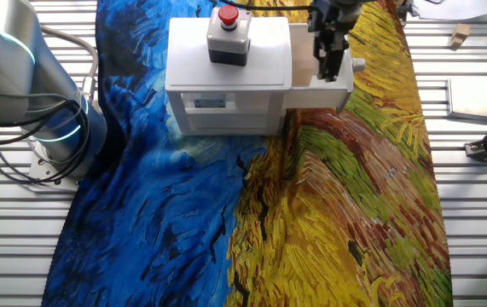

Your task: Take something out of a drawer

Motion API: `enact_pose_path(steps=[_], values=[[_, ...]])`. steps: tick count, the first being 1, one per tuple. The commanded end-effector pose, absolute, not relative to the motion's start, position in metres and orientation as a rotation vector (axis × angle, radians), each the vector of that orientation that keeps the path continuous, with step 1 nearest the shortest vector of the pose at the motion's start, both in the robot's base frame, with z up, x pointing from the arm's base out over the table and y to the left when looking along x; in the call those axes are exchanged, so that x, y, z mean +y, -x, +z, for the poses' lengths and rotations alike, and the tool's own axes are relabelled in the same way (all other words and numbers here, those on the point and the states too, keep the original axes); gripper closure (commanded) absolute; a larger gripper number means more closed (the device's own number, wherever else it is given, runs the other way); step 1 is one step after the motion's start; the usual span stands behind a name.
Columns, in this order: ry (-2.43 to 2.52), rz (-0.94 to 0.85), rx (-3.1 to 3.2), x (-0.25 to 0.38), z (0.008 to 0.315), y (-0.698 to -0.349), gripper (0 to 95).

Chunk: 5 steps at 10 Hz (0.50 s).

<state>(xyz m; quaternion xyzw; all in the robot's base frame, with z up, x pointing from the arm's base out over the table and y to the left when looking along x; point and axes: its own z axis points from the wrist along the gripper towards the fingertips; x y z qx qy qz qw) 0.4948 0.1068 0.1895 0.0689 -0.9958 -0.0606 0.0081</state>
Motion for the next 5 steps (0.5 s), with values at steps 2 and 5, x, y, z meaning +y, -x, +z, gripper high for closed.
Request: enact_pose_path(steps=[2, 5], values=[[-0.203, -0.164, -3.126, 0.110, 0.177, -0.496, 19.0], [-0.206, -0.168, -3.131, 0.107, 0.162, -0.499, 19.0]])
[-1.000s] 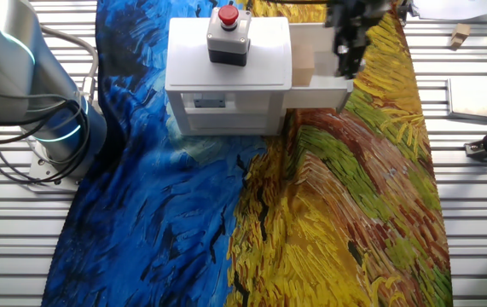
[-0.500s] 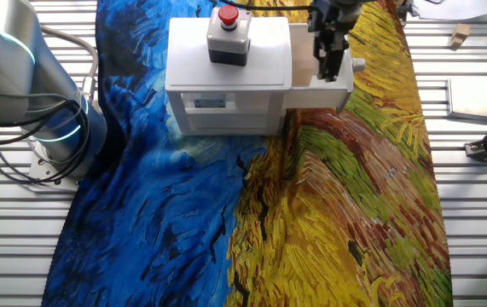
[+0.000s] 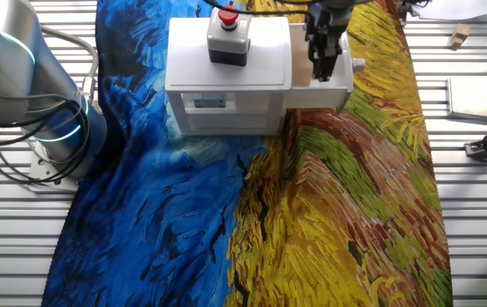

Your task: Take something out of a drawer

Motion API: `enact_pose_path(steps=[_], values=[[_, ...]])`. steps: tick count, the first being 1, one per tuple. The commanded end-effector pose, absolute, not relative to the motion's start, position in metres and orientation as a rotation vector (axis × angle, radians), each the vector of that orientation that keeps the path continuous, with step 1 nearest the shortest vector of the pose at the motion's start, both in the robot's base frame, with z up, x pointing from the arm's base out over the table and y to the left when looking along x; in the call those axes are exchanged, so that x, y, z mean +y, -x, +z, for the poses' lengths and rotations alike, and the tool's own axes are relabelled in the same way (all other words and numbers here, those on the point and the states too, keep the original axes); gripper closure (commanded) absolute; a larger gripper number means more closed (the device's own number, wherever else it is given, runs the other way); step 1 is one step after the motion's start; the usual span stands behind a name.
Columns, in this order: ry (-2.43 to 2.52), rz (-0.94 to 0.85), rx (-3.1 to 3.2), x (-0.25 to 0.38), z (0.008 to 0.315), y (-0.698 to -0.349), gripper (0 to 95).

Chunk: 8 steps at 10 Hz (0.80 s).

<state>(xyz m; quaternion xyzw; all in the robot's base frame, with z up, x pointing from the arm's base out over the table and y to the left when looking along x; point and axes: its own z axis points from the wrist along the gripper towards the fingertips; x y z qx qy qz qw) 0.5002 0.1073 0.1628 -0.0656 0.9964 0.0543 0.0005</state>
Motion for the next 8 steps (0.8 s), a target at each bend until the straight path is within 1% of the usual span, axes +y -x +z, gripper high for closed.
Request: enact_pose_path(steps=[1, 4, 8], values=[[0.208, 0.166, 3.126, 0.1065, 0.1591, -0.4996, 19.0], [0.204, 0.156, 3.119, 0.1094, 0.1539, -0.5016, 19.0], [0.230, 0.161, 3.117, 0.1099, 0.1542, -0.5020, 95.0]])
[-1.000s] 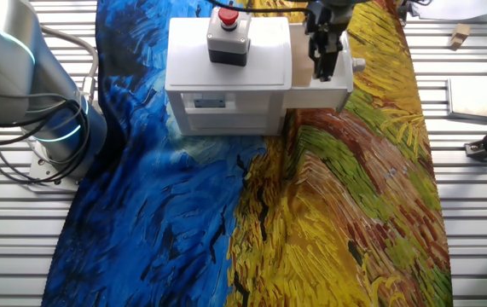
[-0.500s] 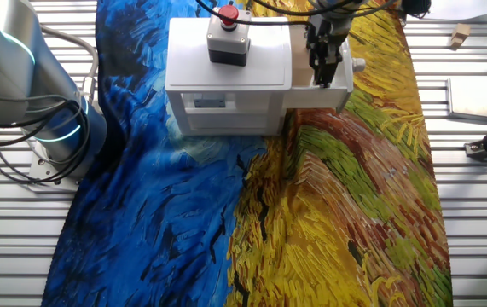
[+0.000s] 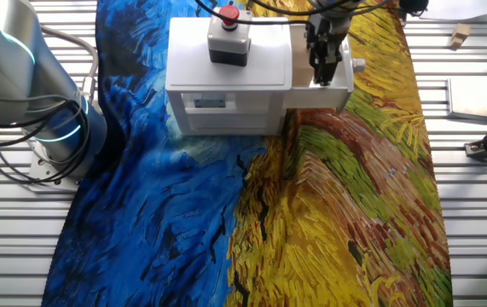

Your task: Take something out of a drawer

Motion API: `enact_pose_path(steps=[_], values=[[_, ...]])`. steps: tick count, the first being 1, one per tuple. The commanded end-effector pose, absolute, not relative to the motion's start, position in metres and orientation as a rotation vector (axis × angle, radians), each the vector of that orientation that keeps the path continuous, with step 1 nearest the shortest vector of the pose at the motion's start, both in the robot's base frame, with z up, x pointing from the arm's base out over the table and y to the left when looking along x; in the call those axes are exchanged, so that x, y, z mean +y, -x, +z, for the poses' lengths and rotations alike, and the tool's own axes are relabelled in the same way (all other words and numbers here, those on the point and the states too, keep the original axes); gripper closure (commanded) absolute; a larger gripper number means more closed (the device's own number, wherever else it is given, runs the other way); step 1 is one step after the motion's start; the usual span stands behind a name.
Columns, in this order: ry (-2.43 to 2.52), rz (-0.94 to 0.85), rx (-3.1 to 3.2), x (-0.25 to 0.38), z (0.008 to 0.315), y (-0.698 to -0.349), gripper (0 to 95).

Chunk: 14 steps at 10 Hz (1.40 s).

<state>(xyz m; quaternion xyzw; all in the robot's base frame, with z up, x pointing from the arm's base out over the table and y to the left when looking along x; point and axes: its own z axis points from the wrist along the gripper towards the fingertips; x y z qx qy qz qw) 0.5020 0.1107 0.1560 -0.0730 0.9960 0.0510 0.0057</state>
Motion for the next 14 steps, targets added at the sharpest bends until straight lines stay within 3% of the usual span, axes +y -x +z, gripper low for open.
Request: enact_pose_path(steps=[1, 12, 14], values=[[0.235, 0.171, 3.117, 0.110, 0.154, -0.502, 95.0], [0.249, 0.126, 3.152, 0.113, 0.176, -0.497, 95.0], [0.278, 0.130, 3.146, 0.113, 0.178, -0.496, 57.0]])
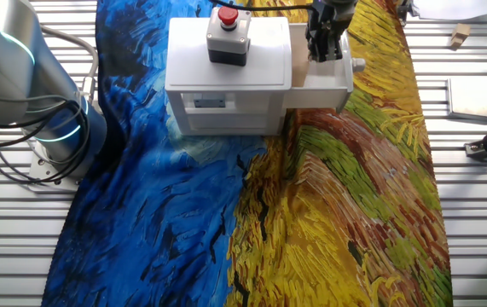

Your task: Take something out of a drawer

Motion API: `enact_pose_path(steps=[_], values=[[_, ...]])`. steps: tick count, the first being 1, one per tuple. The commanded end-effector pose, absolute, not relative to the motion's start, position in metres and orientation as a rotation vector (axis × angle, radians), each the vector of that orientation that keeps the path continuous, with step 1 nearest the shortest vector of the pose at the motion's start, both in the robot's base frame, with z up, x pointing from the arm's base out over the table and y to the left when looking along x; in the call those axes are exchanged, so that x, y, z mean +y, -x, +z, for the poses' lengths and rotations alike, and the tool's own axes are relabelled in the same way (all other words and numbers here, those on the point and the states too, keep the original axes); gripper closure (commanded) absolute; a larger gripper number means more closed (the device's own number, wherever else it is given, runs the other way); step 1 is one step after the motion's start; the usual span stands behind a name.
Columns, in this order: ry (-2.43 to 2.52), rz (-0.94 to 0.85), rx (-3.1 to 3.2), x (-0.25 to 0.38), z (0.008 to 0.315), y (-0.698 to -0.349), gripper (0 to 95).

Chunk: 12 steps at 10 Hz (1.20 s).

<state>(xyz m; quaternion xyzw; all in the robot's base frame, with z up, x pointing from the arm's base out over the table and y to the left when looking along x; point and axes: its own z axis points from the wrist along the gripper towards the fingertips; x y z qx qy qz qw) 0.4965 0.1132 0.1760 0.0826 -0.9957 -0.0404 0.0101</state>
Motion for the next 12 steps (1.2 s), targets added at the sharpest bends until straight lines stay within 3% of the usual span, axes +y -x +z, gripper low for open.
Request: enact_pose_path(steps=[1, 2, 3, 12], values=[[-0.291, -0.133, -3.110, 0.114, 0.180, -0.496, 19.0], [-0.294, -0.137, -3.114, 0.115, 0.182, -0.496, 19.0], [-0.292, -0.139, -3.118, 0.115, 0.185, -0.497, 0.0], [-0.313, -0.143, -3.135, 0.114, 0.187, -0.518, 0.0]])
